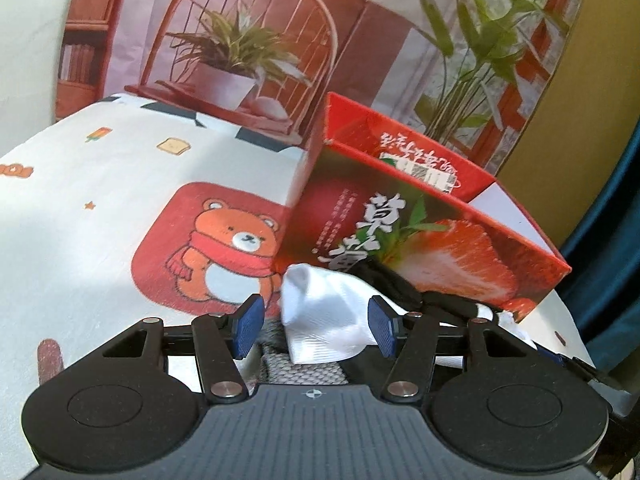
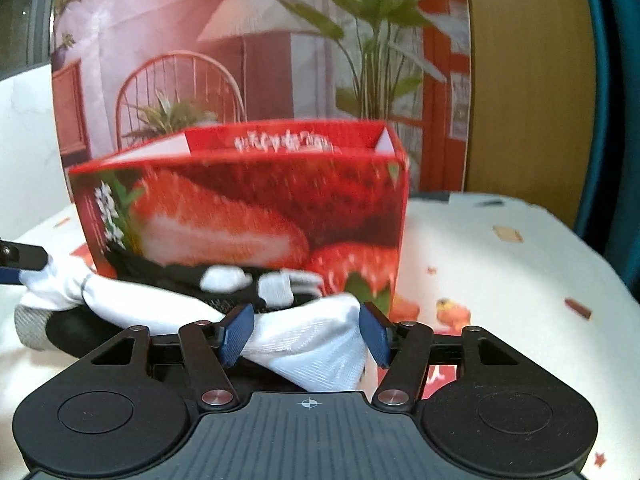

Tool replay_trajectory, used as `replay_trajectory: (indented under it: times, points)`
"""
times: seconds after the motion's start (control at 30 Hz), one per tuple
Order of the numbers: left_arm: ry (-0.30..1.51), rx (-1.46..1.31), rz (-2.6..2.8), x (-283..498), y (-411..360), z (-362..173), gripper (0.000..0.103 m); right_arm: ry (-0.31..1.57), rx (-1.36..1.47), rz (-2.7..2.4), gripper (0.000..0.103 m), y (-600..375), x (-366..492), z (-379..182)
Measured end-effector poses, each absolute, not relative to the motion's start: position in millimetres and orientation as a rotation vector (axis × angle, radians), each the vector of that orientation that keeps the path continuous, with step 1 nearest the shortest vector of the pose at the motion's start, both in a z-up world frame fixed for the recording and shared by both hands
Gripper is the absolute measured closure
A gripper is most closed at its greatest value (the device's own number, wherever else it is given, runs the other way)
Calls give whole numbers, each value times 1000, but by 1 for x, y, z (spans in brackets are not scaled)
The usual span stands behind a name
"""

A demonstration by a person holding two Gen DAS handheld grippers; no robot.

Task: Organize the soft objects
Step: 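Move both tools back down to the white gloves beside the box, then close both tools on the white glove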

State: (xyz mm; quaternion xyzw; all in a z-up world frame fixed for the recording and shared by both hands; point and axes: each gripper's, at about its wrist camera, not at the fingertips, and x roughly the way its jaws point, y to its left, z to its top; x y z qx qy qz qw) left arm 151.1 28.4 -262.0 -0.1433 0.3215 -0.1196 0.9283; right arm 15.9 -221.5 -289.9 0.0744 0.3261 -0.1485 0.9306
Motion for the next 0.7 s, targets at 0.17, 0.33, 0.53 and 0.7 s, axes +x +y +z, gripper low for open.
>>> replay_trajectory:
  times: [0.17,0.33,0.53,0.7]
  points:
    - [665,-300,-248,152,28,-265,43,698,153,-294,43,-221,19,-296]
    - [663,-295,-265,151,25,-266,43,701,156,-290,43,-220,18,-297]
    - [652,-260,-278,150,17,-267,43,708,99,-288,43,-216,22,-295]
    - [599,-238,-271,151,16,-263,43,708,101,-283,42,-217,22,-295]
